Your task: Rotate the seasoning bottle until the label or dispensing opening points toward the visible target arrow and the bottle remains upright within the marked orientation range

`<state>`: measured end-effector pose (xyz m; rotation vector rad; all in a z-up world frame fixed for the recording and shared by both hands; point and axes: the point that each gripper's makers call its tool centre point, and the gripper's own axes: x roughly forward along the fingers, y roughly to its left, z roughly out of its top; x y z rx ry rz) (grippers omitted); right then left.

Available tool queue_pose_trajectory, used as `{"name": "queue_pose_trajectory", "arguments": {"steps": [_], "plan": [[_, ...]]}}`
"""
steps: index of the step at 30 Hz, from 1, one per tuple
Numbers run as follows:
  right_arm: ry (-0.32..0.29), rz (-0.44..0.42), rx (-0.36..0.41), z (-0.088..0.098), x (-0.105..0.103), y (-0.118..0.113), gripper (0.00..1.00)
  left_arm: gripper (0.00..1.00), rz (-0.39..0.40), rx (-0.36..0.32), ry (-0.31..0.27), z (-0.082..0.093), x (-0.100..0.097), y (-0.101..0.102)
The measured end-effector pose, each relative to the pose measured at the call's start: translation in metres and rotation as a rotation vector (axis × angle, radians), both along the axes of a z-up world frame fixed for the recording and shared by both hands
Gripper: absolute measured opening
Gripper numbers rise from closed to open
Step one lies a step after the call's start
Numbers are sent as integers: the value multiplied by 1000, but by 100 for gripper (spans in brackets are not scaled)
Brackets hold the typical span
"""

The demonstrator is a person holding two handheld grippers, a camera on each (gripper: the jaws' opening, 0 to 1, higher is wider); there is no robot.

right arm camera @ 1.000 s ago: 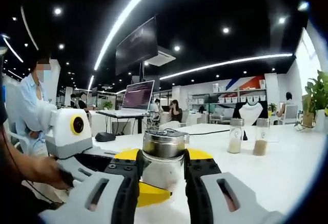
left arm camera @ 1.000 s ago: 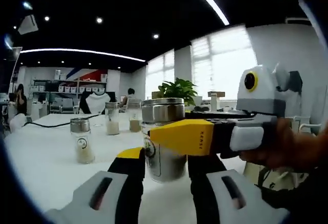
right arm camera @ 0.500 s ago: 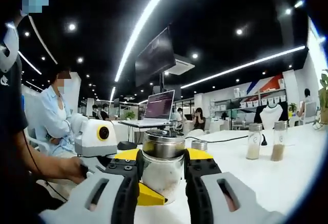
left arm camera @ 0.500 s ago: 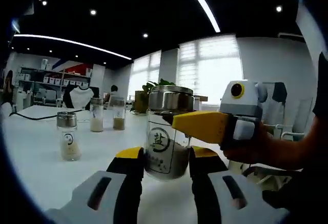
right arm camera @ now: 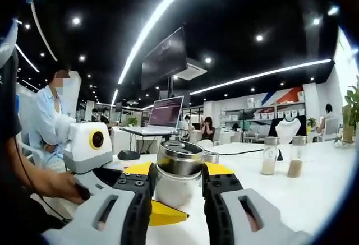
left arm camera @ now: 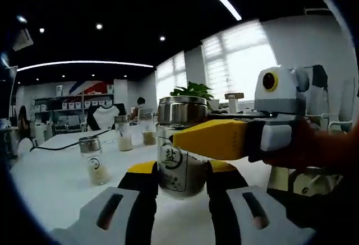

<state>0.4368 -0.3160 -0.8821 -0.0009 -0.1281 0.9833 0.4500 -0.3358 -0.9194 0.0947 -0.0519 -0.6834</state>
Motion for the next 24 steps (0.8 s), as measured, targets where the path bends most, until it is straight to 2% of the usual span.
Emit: {"name": "queue_pose_trajectory", "arguments": {"steps": [4, 7, 11, 14, 16, 18, 21, 24], "plan": [[47, -70, -14, -6, 6, 2, 31, 35, 50, 6, 9, -4, 5, 3], [83, -100, 16, -5, 8, 3, 31, 35, 86, 10, -9, -4, 5, 5], [97, -113, 36, -4, 9, 5, 31, 35, 137, 16, -43, -1, 6, 9], [100, -123, 35, -4, 10, 6, 31, 35, 147, 9, -44, 0, 7, 10], [91, -123, 31, -3, 10, 5, 30, 35, 121, -4, -48, 1, 8, 9], [82, -106, 25, -3, 10, 4, 30, 36, 64, -41, -22, 1, 6, 5], [91, -44, 19, -3, 7, 2, 30, 36, -3, -93, -4, 3, 3, 3], [67, 4, 16, 1, 2, 2, 30, 37, -48, -115, 6, 5, 1, 2]]}}
